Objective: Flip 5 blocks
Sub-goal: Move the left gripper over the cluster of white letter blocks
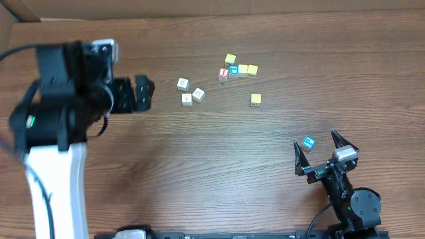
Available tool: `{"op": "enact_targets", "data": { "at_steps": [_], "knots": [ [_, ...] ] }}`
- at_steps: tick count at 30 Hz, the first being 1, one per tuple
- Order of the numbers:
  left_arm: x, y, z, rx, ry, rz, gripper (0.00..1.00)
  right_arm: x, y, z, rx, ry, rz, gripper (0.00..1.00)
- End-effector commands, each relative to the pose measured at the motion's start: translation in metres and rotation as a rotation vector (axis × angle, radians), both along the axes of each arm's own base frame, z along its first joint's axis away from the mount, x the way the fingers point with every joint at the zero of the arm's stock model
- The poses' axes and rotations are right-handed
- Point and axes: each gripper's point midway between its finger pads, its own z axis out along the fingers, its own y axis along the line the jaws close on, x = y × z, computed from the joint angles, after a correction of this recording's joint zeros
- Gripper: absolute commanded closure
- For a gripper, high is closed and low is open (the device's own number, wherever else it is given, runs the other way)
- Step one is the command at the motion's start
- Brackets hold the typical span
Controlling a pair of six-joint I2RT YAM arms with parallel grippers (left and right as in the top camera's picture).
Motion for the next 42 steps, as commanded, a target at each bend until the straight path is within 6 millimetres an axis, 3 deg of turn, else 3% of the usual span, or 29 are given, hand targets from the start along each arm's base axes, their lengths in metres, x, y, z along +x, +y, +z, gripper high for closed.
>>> {"op": "enact_targets", "data": {
  "at_steps": [1,2,3,4,9,15,20,23,25,31,37,42],
  "knots": [
    [0.014,0.0,-0.016,-0.003,0.057,-0.023,0.0,0.001,-0.002,-0.003,-0.001,-0.001,-0.008,0.0],
    [0.018,-0.001,-0.025,-0.01,0.088,-0.021,0.05,0.001,-0.002,-0.003,-0.001,-0.001,-0.008,0.0],
    [0.021,-0.001,-0.032,-0.021,0.111,-0.014,0.33,0.001,-0.002,-0.003,-0.001,-0.001,-0.008,0.0],
    [0.026,-0.002,-0.04,-0.043,0.142,0.009,0.95,0.001,-0.002,-0.003,-0.001,-0.001,-0.008,0.0],
    [0.039,-0.005,-0.069,-0.127,0.251,0.117,0.96,0.001,-0.002,-0.003,-0.001,-0.001,-0.008,0.0],
    [0.052,-0.022,-0.096,-0.119,0.317,0.075,0.95,0.001,-0.002,-0.003,-0.001,-0.001,-0.008,0.0],
    [0.067,-0.045,-0.111,-0.127,0.324,0.052,0.76,0.001,-0.002,-0.003,-0.001,-0.001,-0.008,0.0],
    [0.075,-0.061,-0.117,-0.137,0.318,0.044,0.48,0.001,-0.002,-0.003,-0.001,-0.001,-0.008,0.0],
    [0.08,-0.07,-0.125,-0.112,0.319,0.035,0.42,0.001,-0.002,-0.003,-0.001,-0.001,-0.008,0.0],
    [0.089,-0.081,-0.166,0.06,0.363,0.05,0.43,0.001,-0.002,-0.003,-0.001,-0.001,-0.008,0.0],
    [0.096,-0.086,-0.203,0.095,0.424,0.042,0.53,0.001,-0.002,-0.003,-0.001,-0.001,-0.008,0.0],
    [0.097,-0.087,-0.232,0.109,0.484,0.042,0.55,0.001,-0.002,-0.003,-0.001,-0.001,-0.008,0.0]
  ]
}}
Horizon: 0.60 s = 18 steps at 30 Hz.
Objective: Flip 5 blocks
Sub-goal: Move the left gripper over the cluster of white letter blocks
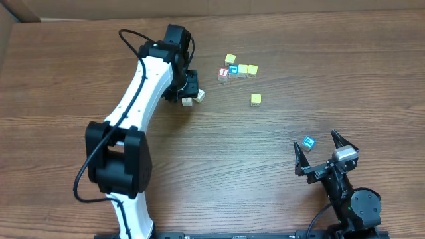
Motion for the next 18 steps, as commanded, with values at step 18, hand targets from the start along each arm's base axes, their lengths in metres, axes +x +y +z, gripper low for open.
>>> {"op": "enact_targets", "data": {
  "at_steps": [18],
  "knots": [
    [0.024,0.012,-0.038,0.11,-0.022,-0.014,0.55,0.001,-0.002,-0.003,-0.001,-0.001,-0.008,0.0]
  ]
}}
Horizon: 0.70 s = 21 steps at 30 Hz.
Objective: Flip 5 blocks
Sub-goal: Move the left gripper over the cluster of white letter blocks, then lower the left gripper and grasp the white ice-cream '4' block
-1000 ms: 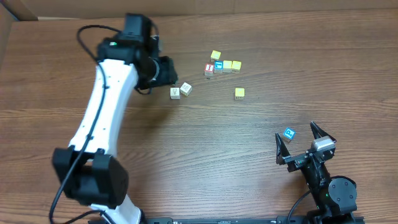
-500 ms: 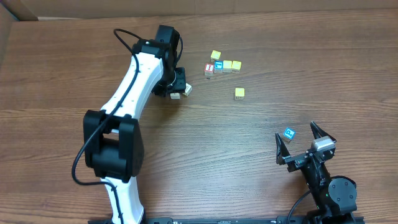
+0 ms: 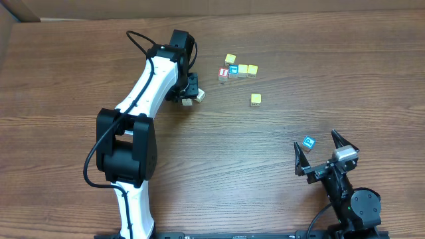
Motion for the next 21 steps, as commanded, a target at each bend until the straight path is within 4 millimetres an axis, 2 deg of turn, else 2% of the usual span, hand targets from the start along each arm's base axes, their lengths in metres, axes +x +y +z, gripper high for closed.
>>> {"op": "enact_targets", "data": {
  "at_steps": [1,9,14,21],
  "knots": [
    [0.005,0.002,-0.001,0.023,-0.017,-0.026,0.56,0.001,-0.002,-0.002,-0.001,-0.001,-0.008,0.0],
    [0.004,0.0,-0.005,0.018,-0.015,-0.079,0.55,0.001,-0.002,-0.002,-0.001,-0.001,-0.008,0.0],
    [-0.004,0.001,-0.018,0.019,0.009,-0.079,0.55,0.001,-0.002,-0.002,-0.001,-0.001,-0.008,0.0],
    [0.0,-0.001,-0.027,0.009,-0.018,-0.079,0.55,0.001,-0.002,-0.002,-0.001,-0.001,-0.008,0.0]
  ]
}}
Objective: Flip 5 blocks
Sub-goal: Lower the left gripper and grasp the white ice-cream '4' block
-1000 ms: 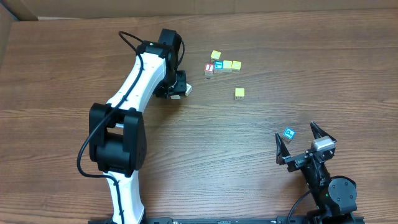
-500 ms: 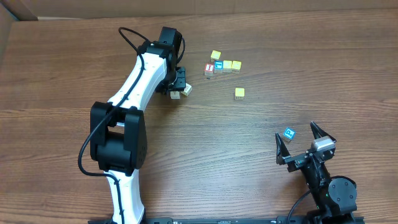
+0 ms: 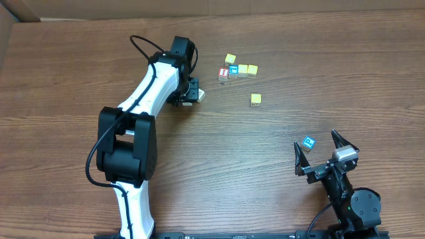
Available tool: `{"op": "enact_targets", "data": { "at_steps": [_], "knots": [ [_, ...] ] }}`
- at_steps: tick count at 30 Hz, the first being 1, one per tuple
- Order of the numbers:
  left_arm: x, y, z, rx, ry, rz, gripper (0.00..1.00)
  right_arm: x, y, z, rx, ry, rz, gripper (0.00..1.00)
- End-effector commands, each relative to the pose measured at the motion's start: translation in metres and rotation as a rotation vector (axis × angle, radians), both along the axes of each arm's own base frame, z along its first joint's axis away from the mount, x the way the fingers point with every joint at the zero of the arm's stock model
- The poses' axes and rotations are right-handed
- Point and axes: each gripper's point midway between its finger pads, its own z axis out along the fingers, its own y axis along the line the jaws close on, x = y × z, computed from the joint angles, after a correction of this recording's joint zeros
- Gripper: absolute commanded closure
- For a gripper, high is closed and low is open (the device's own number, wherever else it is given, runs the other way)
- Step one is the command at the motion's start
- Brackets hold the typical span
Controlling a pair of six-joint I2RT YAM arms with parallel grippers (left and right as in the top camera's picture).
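Small blocks lie on the wooden table [image 3: 212, 166]. My left gripper [image 3: 190, 91] is down over the white blocks at the back, and one white block [image 3: 198, 95] shows at its right edge. The other white blocks are hidden under it, and the overhead view does not show how its jaws stand. To the right are a lone yellow block [image 3: 230, 59], a row of red [image 3: 224, 73], blue [image 3: 233, 70] and two yellow blocks [image 3: 247, 69], and a single yellow block [image 3: 255, 99]. My right gripper [image 3: 315, 142] rests open at the front right, a blue block [image 3: 309, 142] between its fingers.
The left arm [image 3: 149, 86] stretches diagonally from its base at the front left across the table's left half. A cardboard wall [image 3: 199, 8] runs along the back edge.
My left gripper has shifted slightly right over the white blocks. The white block at its lower edge no longer shows. The right gripper and the other blocks are unchanged.
At first the left arm was raised at the far left, its gripper open, with three white blocks in plain view. Then it reached over those blocks and covered one. It has stayed there, now showing only one white block. The right arm never moved.
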Motion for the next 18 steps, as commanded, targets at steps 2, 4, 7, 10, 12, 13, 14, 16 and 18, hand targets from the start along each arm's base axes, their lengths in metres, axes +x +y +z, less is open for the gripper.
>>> {"op": "enact_targets", "data": {
  "at_steps": [2,4,7,10,12,13,14,16,18],
  "knots": [
    [0.002,-0.004,-0.004,-0.011,-0.005,-0.023,0.55,0.001,-0.002,-0.003,-0.001,-0.001,-0.008,0.0],
    [0.003,-0.005,-0.004,-0.016,-0.011,-0.024,0.55,0.001,-0.002,-0.003,-0.001,-0.001,-0.008,0.0],
    [0.006,-0.006,-0.004,-0.019,-0.023,-0.024,0.55,0.001,-0.002,-0.003,-0.001,-0.001,-0.008,0.0],
    [0.007,-0.006,-0.01,-0.022,-0.036,-0.025,0.55,0.001,-0.002,-0.003,-0.001,-0.001,-0.008,0.0],
    [0.006,-0.006,-0.015,-0.023,-0.039,-0.024,0.55,0.001,-0.002,-0.003,-0.001,-0.001,-0.008,0.0],
    [0.005,-0.005,-0.017,-0.022,-0.037,-0.024,0.55,0.001,-0.002,-0.003,-0.001,-0.001,-0.008,0.0],
    [0.005,-0.005,-0.017,-0.022,-0.037,-0.023,0.56,0.001,-0.002,-0.003,-0.001,-0.001,-0.008,0.0],
    [0.006,-0.005,-0.017,-0.024,-0.04,-0.016,0.58,0.001,-0.002,-0.002,-0.001,-0.001,-0.008,0.0],
    [0.007,-0.005,-0.016,-0.025,-0.043,-0.016,0.59,0.001,-0.002,-0.003,-0.001,0.0,-0.008,0.0]
  ]
}}
